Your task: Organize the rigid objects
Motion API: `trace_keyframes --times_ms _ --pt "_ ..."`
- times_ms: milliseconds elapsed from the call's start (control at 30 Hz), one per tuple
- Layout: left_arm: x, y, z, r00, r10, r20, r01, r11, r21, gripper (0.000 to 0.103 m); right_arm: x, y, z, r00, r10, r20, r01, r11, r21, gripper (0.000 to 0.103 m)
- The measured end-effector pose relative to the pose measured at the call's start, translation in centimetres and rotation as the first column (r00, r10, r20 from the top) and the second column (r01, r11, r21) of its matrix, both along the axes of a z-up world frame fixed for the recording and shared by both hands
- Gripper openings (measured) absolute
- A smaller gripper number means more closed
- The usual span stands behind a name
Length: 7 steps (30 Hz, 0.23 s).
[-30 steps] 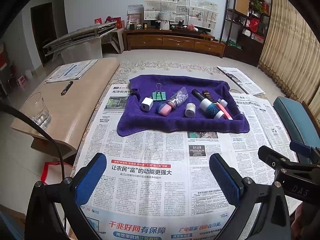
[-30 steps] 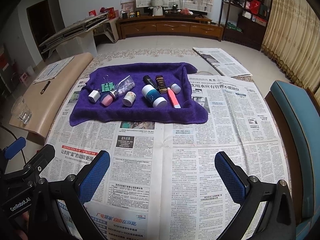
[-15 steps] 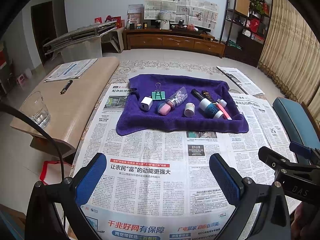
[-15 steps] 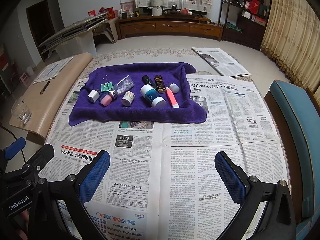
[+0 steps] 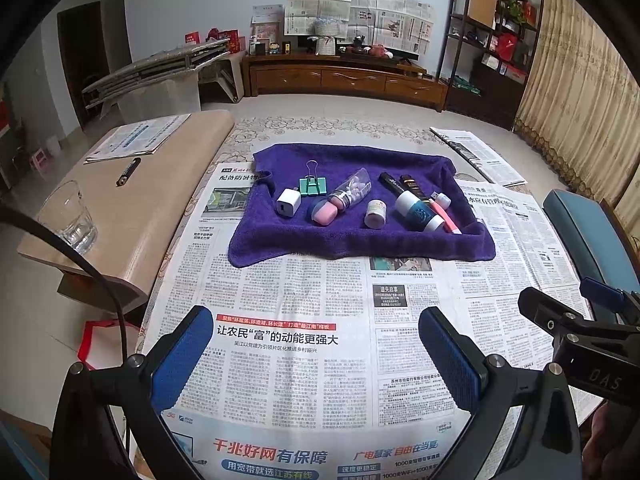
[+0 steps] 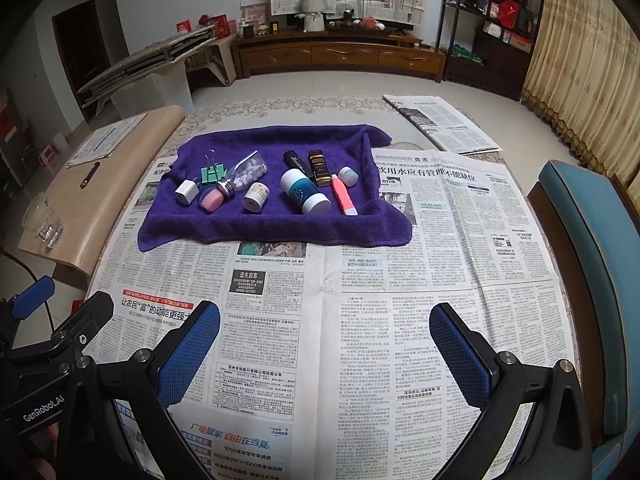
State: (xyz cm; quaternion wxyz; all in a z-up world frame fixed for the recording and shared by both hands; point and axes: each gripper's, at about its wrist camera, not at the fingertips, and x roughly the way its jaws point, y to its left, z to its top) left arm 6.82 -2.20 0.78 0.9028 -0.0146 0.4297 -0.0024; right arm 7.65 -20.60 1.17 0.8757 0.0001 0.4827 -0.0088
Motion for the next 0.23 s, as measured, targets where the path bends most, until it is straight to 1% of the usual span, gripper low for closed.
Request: trace_keyframes --times_ms 233 --pt "-0.1 -0.22 0.15 1.0 -0.013 0.018 0.013 1.0 -0.001 0.103 -0.11 -0.15 0.1 1.0 -0.002 0.001 0.002 1.0 0.001 0.103"
